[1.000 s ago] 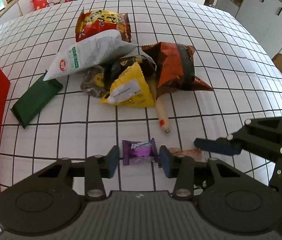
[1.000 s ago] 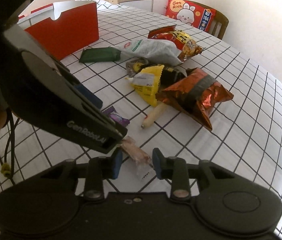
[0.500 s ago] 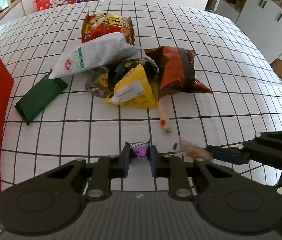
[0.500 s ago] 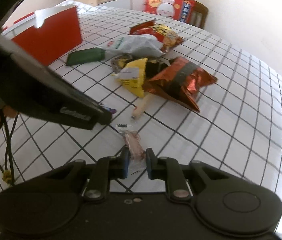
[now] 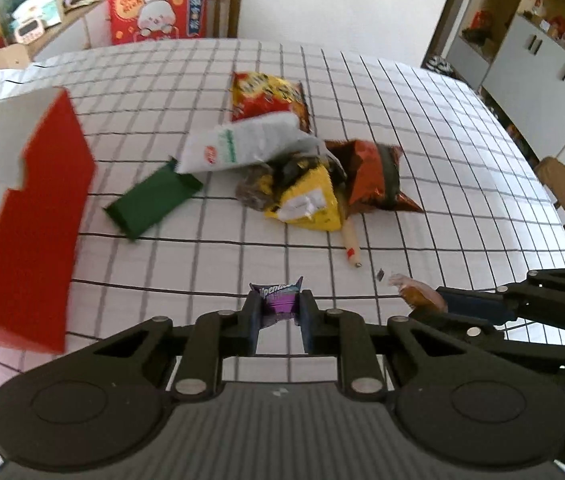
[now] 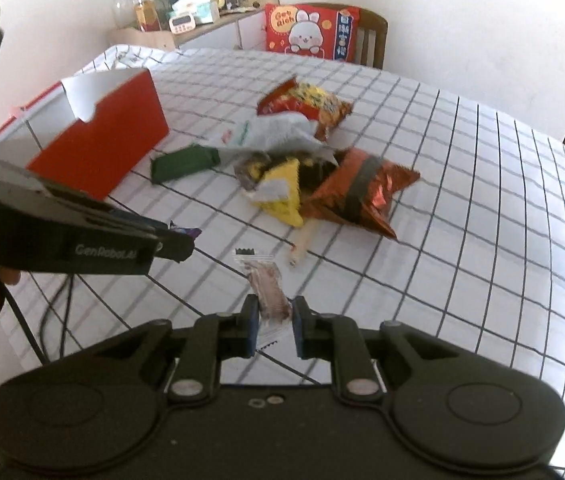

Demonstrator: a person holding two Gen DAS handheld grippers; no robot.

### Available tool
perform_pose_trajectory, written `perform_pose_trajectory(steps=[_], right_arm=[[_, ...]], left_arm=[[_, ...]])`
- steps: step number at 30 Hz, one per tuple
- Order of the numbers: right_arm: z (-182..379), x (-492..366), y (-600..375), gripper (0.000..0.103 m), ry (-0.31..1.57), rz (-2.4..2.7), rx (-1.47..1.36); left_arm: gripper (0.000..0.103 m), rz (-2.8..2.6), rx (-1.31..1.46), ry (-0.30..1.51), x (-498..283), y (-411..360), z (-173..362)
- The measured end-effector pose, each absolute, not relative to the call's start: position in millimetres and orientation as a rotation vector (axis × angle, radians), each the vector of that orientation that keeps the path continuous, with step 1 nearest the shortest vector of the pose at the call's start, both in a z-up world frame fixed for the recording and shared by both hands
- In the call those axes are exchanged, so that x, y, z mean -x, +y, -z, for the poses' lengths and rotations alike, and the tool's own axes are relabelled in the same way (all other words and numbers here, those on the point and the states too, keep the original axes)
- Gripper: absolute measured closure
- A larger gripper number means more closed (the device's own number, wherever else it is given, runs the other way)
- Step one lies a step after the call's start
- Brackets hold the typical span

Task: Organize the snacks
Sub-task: 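Carry the purple candy and stick snack with both tools over the red box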

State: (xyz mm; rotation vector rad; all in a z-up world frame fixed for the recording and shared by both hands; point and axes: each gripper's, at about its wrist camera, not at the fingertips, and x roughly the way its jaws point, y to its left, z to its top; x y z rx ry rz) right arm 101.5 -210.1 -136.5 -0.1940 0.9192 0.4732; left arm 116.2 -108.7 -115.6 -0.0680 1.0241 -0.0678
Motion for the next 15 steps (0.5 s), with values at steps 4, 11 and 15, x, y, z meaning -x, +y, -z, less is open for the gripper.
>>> perform_pose_trajectory(steps=[4, 11, 15], right_arm=[[117.8, -96.1, -196.2, 0.087, 0.899, -0.474, 0.170], [88.4, -92.6, -161.6, 0.087, 0.856, -0.497, 0.136], [75.9, -91.4, -135.7, 0.087, 0.831, -0.518, 0.139]], left_arm=[[0.084, 0.062, 0.086, 1.007, -108.4, -92.3, 100.4], [0.084, 0.047, 0.108, 0.966, -94.7, -56.0, 69.5], [0.084, 0.022, 0.117, 0.944, -90.2, -29.7, 51.8]])
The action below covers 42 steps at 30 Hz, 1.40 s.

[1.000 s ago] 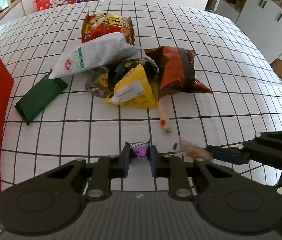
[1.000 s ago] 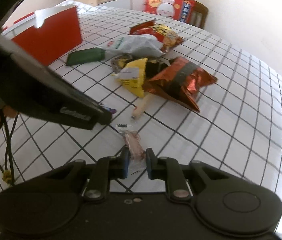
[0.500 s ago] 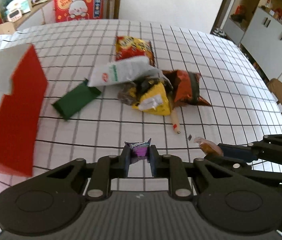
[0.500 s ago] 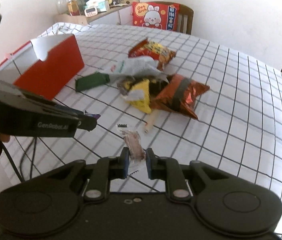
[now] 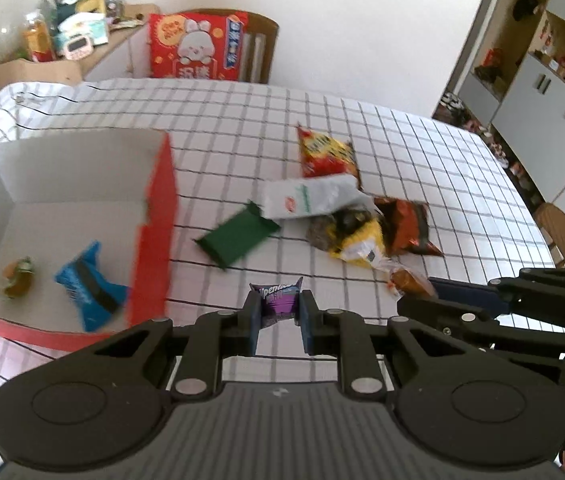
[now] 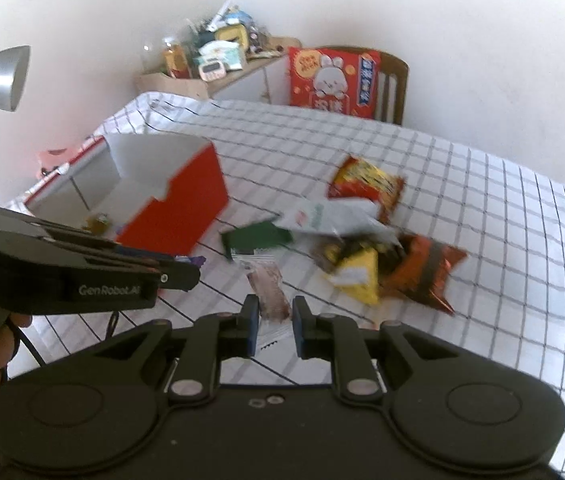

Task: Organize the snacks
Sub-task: 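Carry the purple candy and stick snack with both tools over the red box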

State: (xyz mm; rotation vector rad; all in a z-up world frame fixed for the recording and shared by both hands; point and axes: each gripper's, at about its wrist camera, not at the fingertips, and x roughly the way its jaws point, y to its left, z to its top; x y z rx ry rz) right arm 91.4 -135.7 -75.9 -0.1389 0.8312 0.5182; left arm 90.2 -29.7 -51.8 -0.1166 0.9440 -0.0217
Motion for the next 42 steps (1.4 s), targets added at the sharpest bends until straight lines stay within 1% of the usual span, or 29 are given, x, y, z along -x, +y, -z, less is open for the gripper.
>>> perform_pose_trajectory(steps=[10, 21, 35, 42], right_arm=[[55.7, -93.5, -69.1, 0.087, 0.807, -0.583, 0.124], [54.0, -103.6, 1.2, 0.087, 0.804, -0.633, 0.144], [88.0, -144.8, 70.9, 0.087, 0.885, -0.612, 0.170], [112.2, -169.8, 98.5, 0.087, 0.921, -0.579, 0.213]], left_arm=[[0.084, -0.051, 0.142, 0.900, -78.4, 34.8, 22.3], [0.084, -0.134, 0.159, 0.868, -71.7, 103.3, 11.0], [0.084, -0.282, 0.170, 0.928, -91.8, 195.2, 34.4], [0.084, -0.327, 0.147, 0.977, -114.8, 223.5, 55.2]])
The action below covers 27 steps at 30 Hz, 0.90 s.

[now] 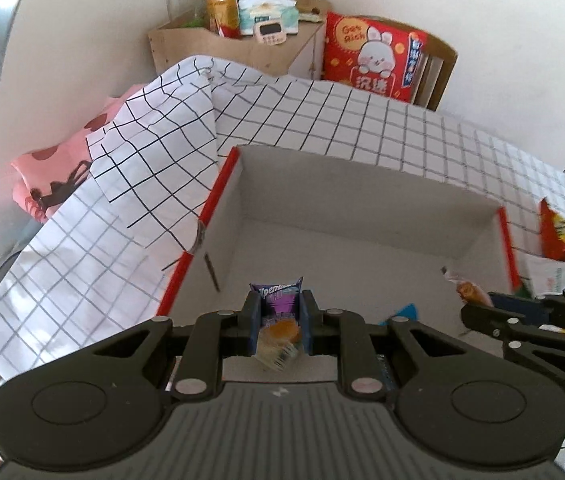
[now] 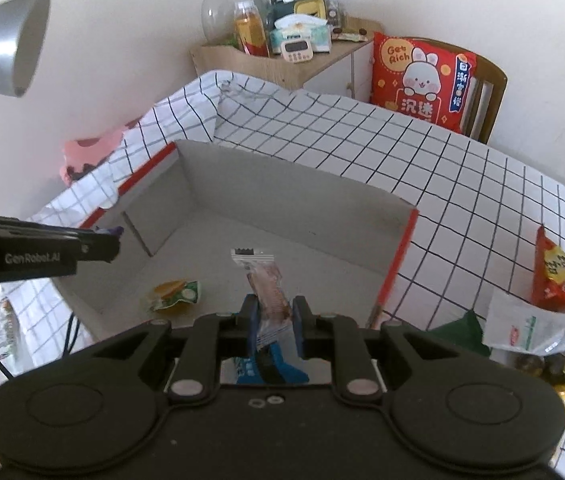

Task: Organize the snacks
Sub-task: 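Carry the purple candy and stick snack with both tools over the red box, then open both tools to drop the candy and stick snack into the box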

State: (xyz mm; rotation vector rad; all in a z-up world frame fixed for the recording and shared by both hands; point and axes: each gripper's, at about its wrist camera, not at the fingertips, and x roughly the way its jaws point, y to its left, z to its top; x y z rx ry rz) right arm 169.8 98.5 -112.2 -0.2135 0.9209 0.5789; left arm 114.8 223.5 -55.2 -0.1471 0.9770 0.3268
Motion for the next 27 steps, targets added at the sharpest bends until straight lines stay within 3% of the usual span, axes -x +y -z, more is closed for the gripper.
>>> perform_pose_trajectory(steps=[16, 27], right_arm=[[156.5, -199.1, 132.3, 0.087, 1.031, -0.570, 0.303], [161.4, -197.8, 130.8, 0.079, 1.058, -0.570, 0.307]], left_arm=[[0.083, -0.306, 0.102, 1.158, -162.9, 228.4, 105.6], [0.082, -0.293, 0.116, 1.193, -163.4, 227.0, 115.8]])
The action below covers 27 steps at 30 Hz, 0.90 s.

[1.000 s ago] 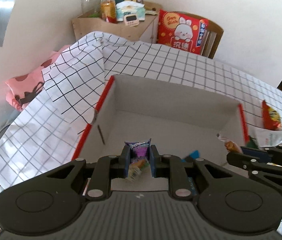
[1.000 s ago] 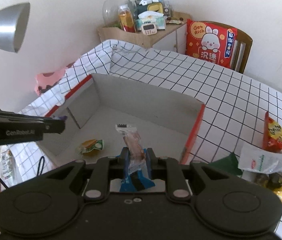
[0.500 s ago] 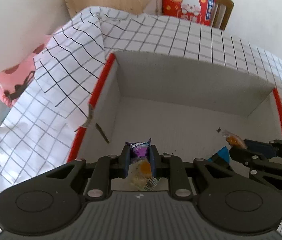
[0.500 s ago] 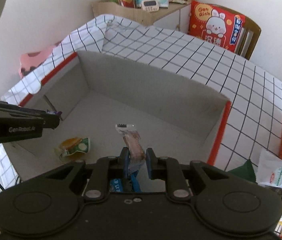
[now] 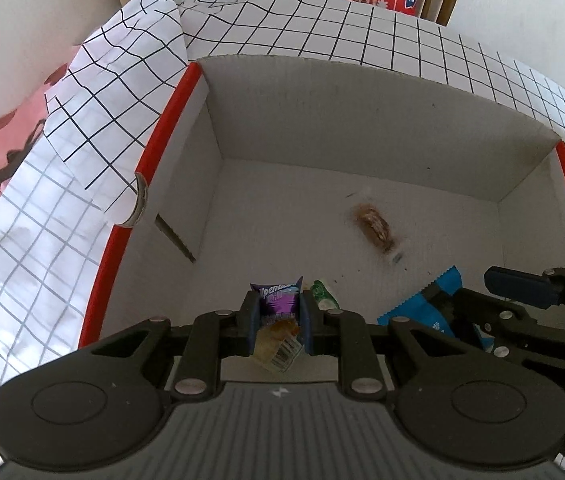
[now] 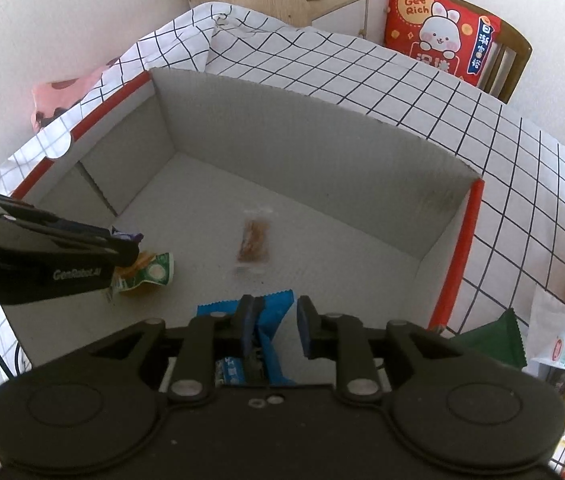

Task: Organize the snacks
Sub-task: 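Open both tools to drop the candy and stick snack into the box, then move both tools back toward the remaining snack pile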

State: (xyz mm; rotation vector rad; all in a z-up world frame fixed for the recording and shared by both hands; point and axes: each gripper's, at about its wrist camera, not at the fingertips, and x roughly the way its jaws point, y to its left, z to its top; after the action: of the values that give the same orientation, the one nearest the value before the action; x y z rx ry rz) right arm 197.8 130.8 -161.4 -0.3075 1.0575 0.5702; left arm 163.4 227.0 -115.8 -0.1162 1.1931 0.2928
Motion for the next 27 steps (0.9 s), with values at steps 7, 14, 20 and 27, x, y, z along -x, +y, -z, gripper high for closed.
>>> perform_pose_trajectory(steps=[7, 14, 20, 27], right_arm=[[154.8, -192.7, 124.8, 0.071, 1.048, -0.580, 0.288], [141.6, -182.2, 116.5, 0.061, 1.020, -0.594, 0.260], [124.9, -173.4, 104.3, 0.055, 0.982, -0.605, 0.232], [100.9, -157.7, 84.5, 0.045, 0.922, -0.621, 0.209]], left_arm=[[0.076, -0.301, 0.136, 1.151, -152.6, 224.8, 107.7], [0.076, -0.295, 0.148, 1.097, -139.0, 220.3, 94.8], [0.073, -0.296, 0.166, 1.046, -127.0, 214.4, 80.5], [0.073, -0.267, 0.160, 0.970, -111.0, 195.9, 59.0]])
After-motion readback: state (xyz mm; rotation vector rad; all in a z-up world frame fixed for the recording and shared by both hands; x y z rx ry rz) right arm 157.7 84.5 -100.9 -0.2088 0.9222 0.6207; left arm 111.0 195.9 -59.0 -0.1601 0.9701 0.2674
